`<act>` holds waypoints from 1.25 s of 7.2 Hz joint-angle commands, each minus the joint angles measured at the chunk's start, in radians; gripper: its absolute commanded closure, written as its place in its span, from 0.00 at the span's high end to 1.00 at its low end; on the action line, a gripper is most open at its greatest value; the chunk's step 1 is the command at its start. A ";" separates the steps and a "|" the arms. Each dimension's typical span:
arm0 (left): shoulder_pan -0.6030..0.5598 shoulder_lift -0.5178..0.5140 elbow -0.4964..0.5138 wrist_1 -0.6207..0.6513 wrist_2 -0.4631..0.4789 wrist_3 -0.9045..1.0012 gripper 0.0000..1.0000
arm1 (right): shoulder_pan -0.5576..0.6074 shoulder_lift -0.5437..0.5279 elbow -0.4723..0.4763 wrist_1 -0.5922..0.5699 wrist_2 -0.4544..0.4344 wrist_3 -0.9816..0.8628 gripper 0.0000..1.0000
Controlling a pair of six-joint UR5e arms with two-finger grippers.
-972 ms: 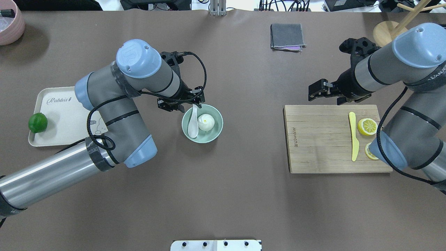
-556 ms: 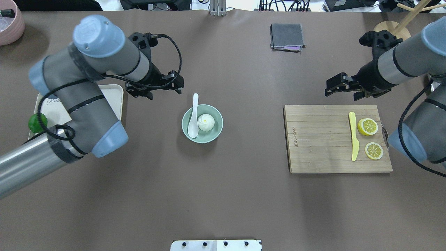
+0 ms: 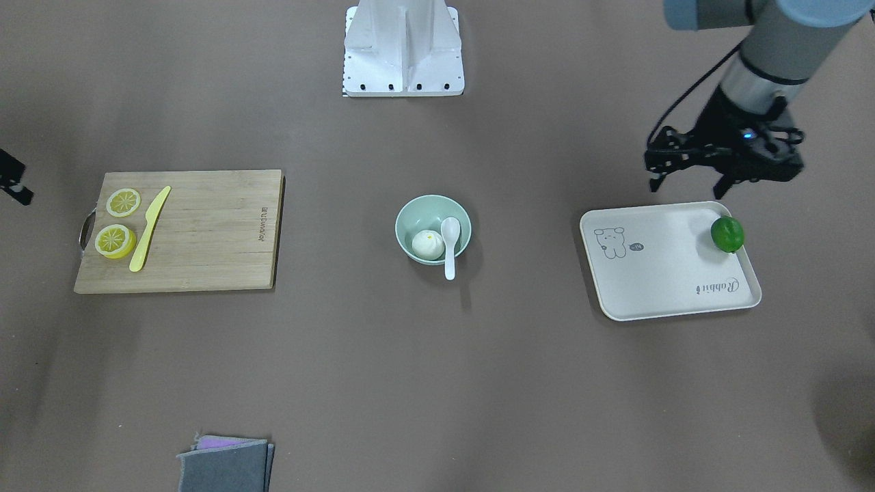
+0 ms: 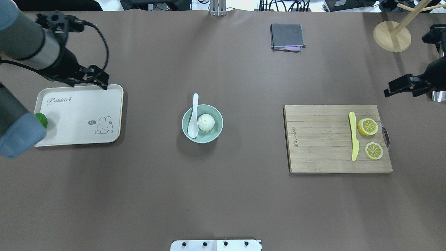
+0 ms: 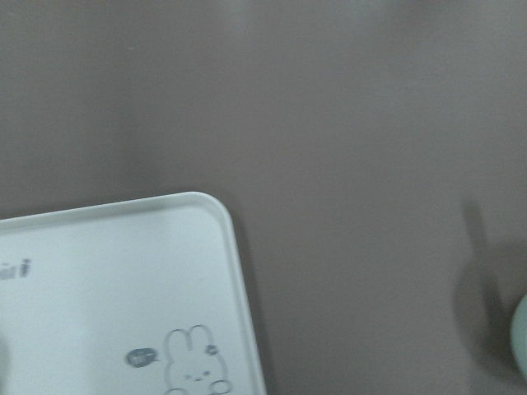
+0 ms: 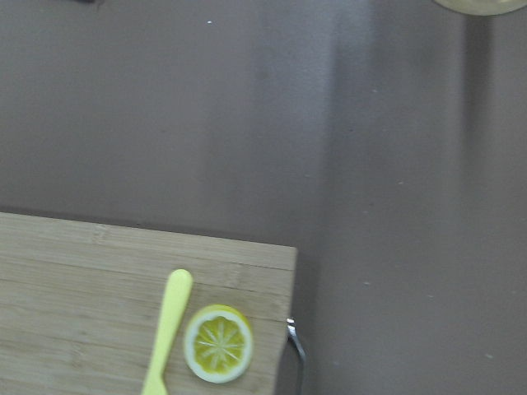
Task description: Put spoon and bun in bowl
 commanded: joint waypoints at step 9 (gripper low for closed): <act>-0.381 0.352 0.213 -0.140 -0.266 0.526 0.98 | 0.189 -0.121 -0.039 -0.045 0.023 -0.341 1.00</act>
